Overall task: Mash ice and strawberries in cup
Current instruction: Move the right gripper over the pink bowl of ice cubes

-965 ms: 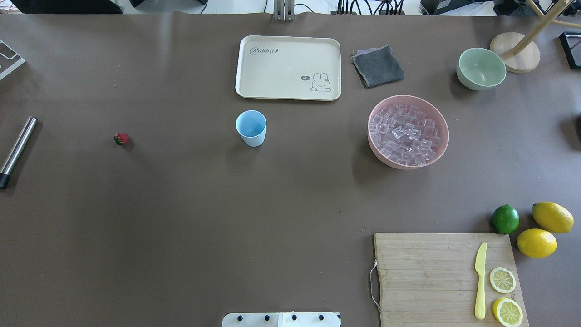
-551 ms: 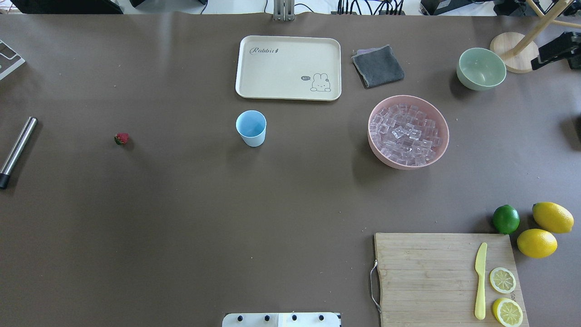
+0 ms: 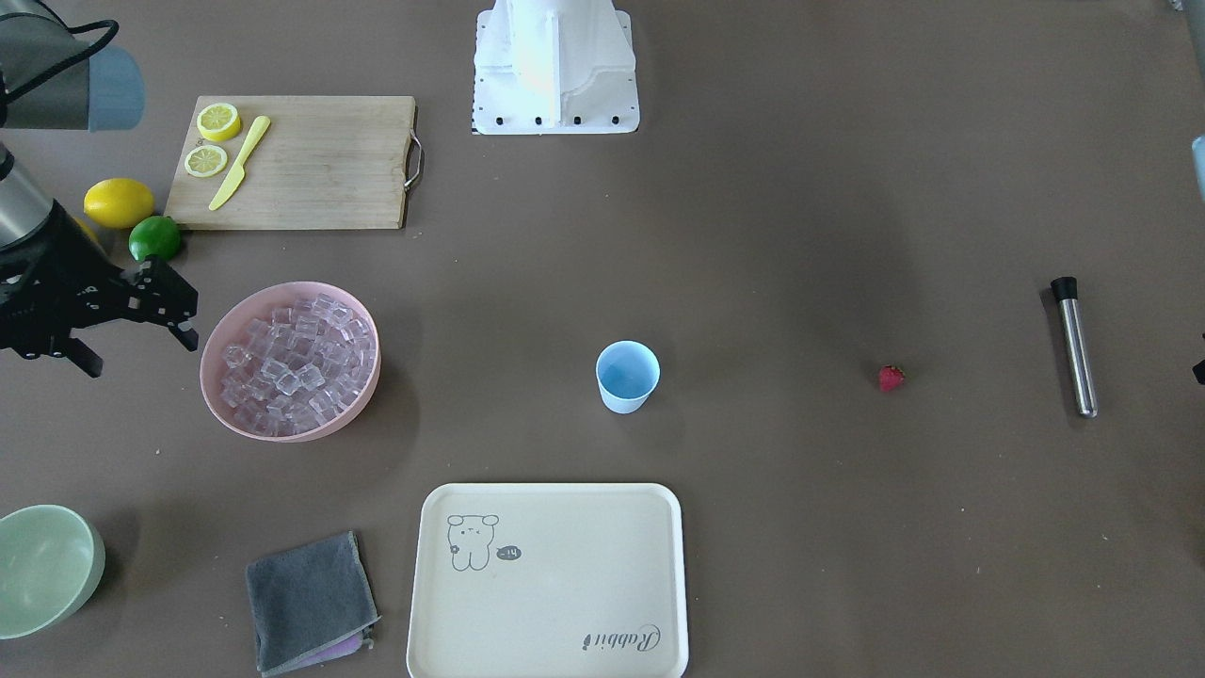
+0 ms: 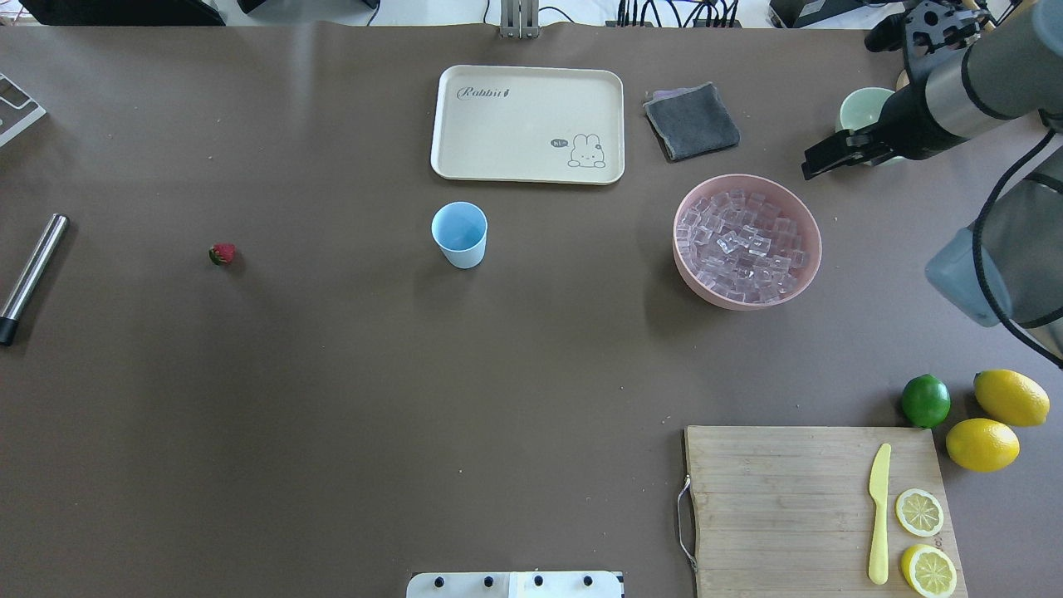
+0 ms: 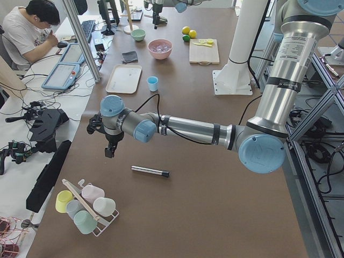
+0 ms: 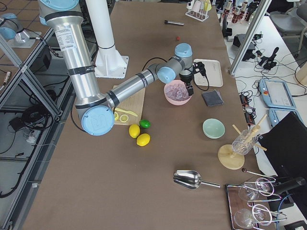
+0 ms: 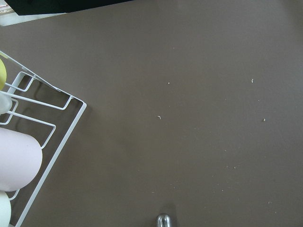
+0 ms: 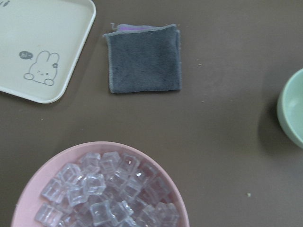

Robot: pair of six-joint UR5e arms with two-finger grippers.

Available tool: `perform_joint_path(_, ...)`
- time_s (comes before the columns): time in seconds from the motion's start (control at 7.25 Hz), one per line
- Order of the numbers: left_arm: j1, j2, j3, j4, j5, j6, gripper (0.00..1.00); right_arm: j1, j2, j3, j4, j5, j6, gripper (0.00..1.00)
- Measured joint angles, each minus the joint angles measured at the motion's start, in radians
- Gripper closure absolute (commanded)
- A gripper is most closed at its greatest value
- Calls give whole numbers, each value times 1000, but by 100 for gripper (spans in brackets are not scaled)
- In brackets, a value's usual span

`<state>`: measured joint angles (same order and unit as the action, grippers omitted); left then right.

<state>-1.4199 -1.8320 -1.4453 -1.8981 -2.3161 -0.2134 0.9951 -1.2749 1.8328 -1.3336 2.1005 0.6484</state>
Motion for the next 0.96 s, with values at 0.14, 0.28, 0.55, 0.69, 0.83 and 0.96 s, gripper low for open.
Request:
perform_joint_path(0.14,0,0,-1,-3,0,2,2,-61,24,-1,9,-45,32,1)
perform_joint_path(0.28,1,-2,-3,-8,0,1,2,-115,36,-1,14,-100,48,7)
perform_joint_path(0.55,1,-8,-7,-13,0,-2,3,-174,40,-7,17,-159,49,10)
perform_joint_path(0.69,1,-8,-5,-14,0,-1,3,-186,43,-22,18,-166,23,9)
perform_joint_path(0.83,1,-9,-3,-15,0,1,3,-190,48,-44,18,-170,-39,8)
perform_joint_path(0.96,1,-8,-3,-15,0,2,3,-189,54,-62,18,-172,-94,7)
